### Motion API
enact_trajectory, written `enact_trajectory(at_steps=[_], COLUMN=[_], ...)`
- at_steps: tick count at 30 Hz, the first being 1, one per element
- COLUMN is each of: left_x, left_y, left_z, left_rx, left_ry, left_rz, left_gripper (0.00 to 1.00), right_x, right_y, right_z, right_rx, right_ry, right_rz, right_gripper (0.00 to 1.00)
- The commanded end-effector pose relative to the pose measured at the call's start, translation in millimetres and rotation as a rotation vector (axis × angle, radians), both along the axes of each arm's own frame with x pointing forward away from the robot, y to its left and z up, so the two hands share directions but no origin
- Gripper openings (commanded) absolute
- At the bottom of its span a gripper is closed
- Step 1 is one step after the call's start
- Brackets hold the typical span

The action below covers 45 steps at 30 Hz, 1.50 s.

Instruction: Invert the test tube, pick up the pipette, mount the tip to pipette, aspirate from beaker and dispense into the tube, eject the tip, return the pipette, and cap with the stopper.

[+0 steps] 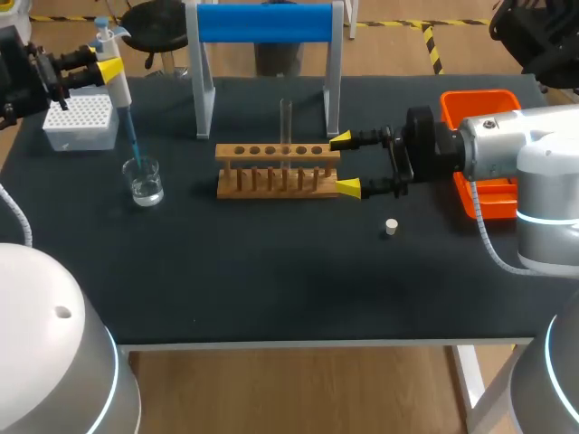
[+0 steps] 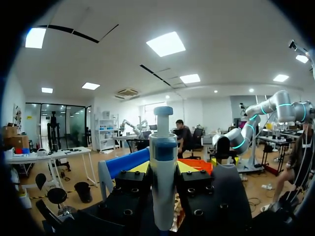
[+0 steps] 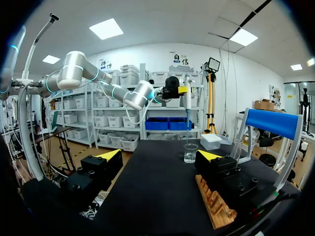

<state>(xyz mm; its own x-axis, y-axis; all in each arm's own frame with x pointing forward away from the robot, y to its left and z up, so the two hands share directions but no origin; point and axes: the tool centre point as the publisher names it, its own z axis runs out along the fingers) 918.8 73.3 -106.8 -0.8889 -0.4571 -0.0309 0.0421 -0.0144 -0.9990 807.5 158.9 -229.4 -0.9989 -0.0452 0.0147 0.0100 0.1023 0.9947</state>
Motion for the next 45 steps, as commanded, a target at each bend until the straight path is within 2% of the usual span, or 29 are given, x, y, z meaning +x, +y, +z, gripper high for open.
enact_trajectory(at_steps=[1, 11, 23, 30, 37, 45], left_x=[-0.7, -0.7, -0.7, -0.7, -0.7, -0.7], left_y=[-0.7, -0.7, -0.7, -0.7, -0.7, -0.7], left_z=[-0.2, -0.2, -0.2, -0.2, -0.2, -0.2], left_rx=[-0.001, -0.001, -0.001, -0.001, -0.001, -0.001], left_ry=[-0.002, -0.002, -0.002, -0.002, -0.002, -0.002], left_rz=[0.004, 0.004, 0.004, 0.004, 0.004, 0.004], left_gripper=[0.00, 0.00, 0.00, 0.00, 0.00, 0.00], right_x=[-0.2, -5.1, -13.6, -12.6, -9.6, -6.0], right_y=[-0.6, 38.1, 118.4, 155.5, 181.1, 198.0], right_z=[0.6, -4.7, -3.7, -8.7, -13.9, -23.3], right_rx=[-0.002, -0.046, -0.097, -0.120, -0.159, -0.206], right_ry=[0.000, 0.034, 0.034, 0.038, 0.013, -0.012], right_rz=[0.001, -0.025, -0.011, -0.026, -0.081, -0.160], right_gripper=[1.00, 1.00, 1.00, 1.00, 1.00, 1.00])
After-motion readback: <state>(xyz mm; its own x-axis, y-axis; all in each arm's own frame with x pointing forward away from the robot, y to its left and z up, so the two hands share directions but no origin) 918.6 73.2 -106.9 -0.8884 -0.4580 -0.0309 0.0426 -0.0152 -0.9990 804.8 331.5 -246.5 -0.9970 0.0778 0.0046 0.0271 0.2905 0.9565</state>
